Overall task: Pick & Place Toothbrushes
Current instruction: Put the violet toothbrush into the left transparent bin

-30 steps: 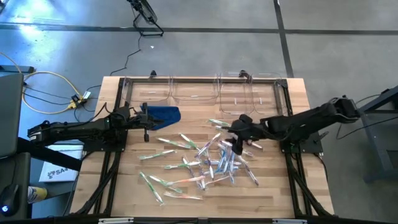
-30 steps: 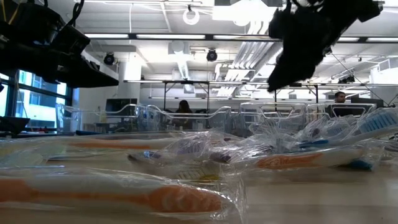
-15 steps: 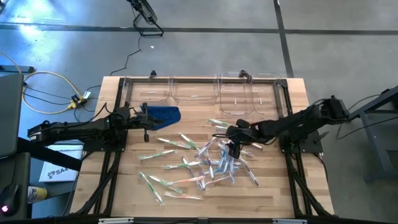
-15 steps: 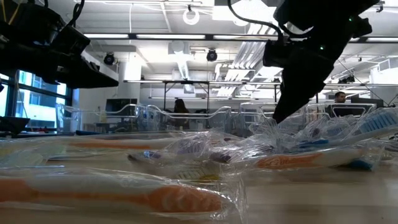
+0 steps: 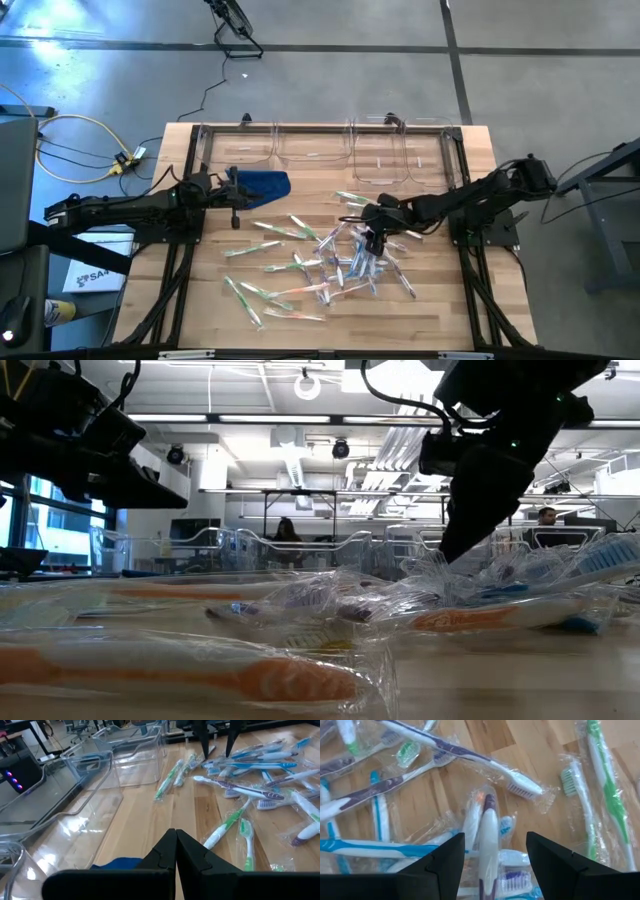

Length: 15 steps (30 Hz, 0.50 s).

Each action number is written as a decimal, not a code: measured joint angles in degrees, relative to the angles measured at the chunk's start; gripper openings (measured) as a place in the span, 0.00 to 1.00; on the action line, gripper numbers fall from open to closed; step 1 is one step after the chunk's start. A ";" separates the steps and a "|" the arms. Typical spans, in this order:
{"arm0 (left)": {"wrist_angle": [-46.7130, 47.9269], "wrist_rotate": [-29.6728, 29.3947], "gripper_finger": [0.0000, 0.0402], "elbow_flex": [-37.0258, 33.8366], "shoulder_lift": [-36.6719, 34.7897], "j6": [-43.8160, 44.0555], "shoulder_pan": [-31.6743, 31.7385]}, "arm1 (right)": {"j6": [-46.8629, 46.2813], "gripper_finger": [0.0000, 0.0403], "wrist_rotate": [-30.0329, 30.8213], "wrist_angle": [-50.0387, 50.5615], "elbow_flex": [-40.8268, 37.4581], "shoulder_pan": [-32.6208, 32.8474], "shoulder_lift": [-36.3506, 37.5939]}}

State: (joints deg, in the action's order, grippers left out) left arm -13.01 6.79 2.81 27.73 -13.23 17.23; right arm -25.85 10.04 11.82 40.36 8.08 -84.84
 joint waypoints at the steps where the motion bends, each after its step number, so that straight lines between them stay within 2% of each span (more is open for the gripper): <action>1: -0.04 0.00 0.00 0.00 -0.03 0.00 0.02 | 0.06 0.51 0.18 0.04 0.00 0.00 0.00; 15: -0.10 0.02 0.00 0.00 -0.02 0.01 0.00 | -2.94 0.51 0.48 -0.38 -1.72 0.00 -1.66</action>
State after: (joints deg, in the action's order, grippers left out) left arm -13.10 6.81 2.81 27.70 -13.21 17.23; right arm -28.79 10.52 11.44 38.64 8.08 -86.49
